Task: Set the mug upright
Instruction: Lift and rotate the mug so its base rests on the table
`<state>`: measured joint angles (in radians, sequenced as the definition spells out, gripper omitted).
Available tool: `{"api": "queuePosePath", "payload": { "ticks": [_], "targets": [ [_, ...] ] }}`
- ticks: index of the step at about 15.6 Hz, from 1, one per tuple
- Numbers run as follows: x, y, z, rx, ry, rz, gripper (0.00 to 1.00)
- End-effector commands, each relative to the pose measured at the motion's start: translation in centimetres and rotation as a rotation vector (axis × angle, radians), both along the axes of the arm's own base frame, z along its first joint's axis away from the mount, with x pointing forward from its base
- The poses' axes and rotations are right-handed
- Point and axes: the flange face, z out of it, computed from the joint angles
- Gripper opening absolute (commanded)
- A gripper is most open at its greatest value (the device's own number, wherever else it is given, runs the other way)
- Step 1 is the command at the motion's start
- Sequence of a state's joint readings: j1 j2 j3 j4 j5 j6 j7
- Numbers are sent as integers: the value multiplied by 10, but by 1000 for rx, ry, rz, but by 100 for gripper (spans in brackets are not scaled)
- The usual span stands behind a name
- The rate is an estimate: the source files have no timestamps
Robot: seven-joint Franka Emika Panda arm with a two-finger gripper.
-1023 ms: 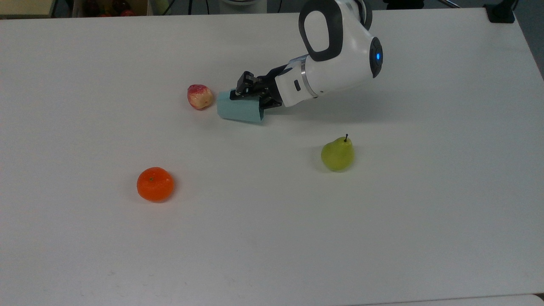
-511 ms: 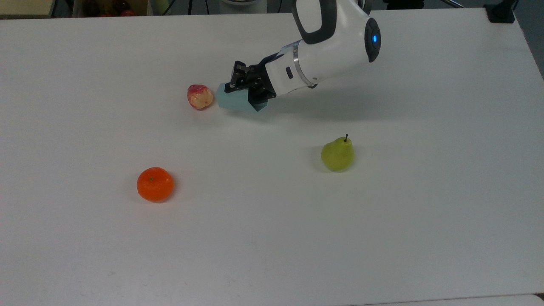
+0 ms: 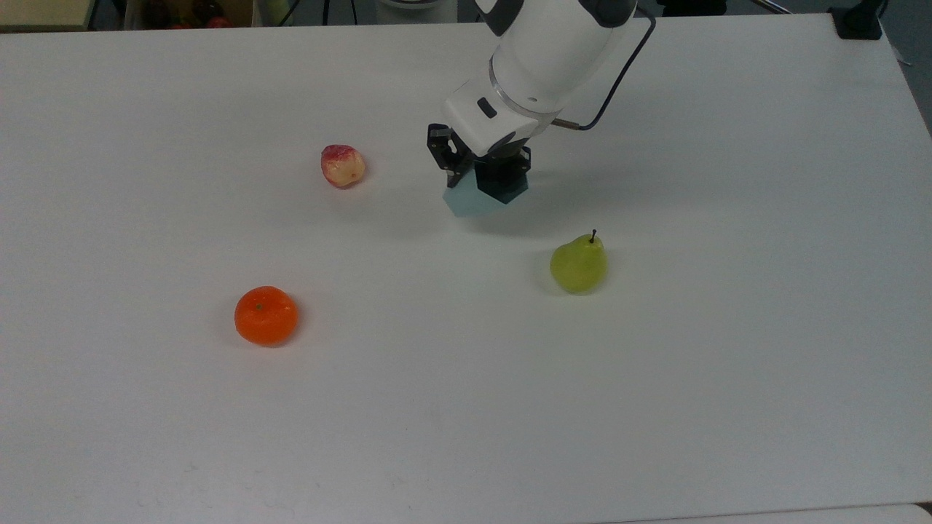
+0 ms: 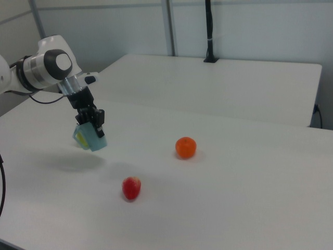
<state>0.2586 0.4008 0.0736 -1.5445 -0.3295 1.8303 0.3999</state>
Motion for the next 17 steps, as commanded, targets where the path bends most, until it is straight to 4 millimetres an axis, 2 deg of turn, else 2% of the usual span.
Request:
{"api": "queuePosePath", "payload": {
  "ticks": [1,2,5,8,9,10,12,13,14,16,17],
  "targets": [
    [-5,7,-10,166,-5,119,0],
    [-4,7,-17,186,-10,152,0],
    [5,-10,-36,199,-22,288,2],
    [13,-37,-39,202,3,413,2],
    [14,-40,-41,203,8,447,3],
    [16,-42,-48,202,15,460,7],
    [19,-46,-49,203,5,458,17],
    [20,-47,-49,204,3,457,32],
    [21,-50,-49,204,3,453,57],
    [21,-52,-48,203,1,452,81],
    [21,-52,-46,203,0,453,88]
  ]
}}
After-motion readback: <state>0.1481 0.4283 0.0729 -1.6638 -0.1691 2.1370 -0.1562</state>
